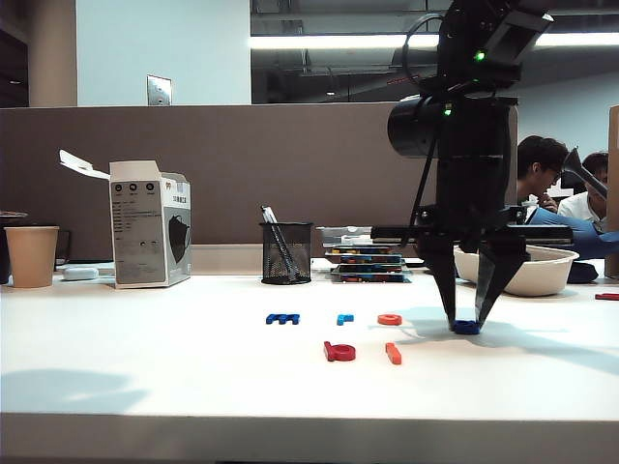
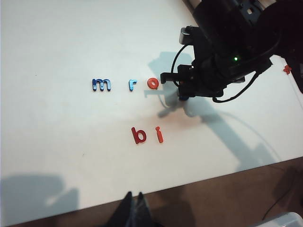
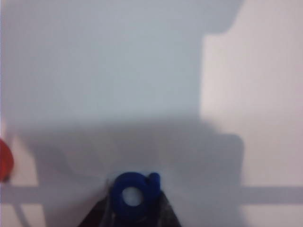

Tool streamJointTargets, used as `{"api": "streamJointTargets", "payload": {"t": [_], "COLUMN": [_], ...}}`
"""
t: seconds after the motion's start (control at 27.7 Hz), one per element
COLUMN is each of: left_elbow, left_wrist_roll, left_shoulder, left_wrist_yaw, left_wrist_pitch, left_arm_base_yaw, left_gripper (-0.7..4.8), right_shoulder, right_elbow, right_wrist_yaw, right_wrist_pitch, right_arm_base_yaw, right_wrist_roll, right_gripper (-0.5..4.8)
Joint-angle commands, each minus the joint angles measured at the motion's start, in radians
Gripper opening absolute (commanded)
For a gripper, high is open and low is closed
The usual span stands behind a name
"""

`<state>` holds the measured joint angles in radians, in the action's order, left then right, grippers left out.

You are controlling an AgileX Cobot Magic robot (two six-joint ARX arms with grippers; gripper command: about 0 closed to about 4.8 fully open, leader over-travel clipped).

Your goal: Select the appropriate letters from the row of letter magnets placed on the table to arrange into the word "big".

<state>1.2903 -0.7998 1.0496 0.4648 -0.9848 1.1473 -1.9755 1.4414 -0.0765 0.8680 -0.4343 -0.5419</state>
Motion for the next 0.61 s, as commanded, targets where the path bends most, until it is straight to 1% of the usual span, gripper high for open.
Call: {"api": "streamJointTargets", "payload": {"t": [0.04, 0.4, 0.61], "left_elbow": [0.004, 0.004, 0.004], "left_wrist_roll": [0.007, 0.007, 0.007], "left_shoulder": [-0.002, -0.002, -0.002], "left_wrist_yaw": [0.006, 0.006, 0.006], "left_wrist_pitch": [0.006, 0.006, 0.006], "left_arm_base_yaw": [-0.001, -0.001, -0.001], "left_gripper": [-0.05, -0.05, -0.05], "right_shoulder": [0.000, 0.083, 0.108], "right_elbow": [-0.006, -0.006, -0.007], "right_wrist_yaw": [0.016, 0.016, 0.023], "right_wrist_pitch": [0.064, 0.070, 0.109], "right_arm_base_yaw": [-0.010, -0.042, -0.069], "right_wrist_roll": [0.001, 0.020, 0.025], "right_gripper": [0.94, 0.94, 0.94]}}
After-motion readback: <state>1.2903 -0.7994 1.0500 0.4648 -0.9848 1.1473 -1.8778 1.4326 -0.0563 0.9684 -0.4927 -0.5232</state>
